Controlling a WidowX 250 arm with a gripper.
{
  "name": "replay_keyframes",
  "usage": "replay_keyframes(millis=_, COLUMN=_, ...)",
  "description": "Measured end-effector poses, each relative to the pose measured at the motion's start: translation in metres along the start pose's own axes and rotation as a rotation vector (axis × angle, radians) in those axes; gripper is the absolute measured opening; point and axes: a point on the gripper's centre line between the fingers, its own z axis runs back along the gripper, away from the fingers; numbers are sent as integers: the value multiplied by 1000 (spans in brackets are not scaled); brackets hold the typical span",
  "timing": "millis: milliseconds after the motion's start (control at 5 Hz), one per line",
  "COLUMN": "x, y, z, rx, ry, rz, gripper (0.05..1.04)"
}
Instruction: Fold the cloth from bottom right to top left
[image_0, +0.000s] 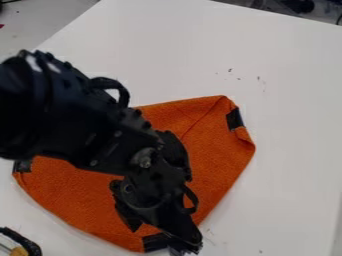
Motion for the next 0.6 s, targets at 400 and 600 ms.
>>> replay_keyframes(millis=400, x=4, y=5, z=-25, rx=-54, ry=-12, rz=54, gripper=1001)
replay_keyframes(millis=600, x=8, y=6, z=-27, rx=-62, ry=-35, rz=64, gripper=951)
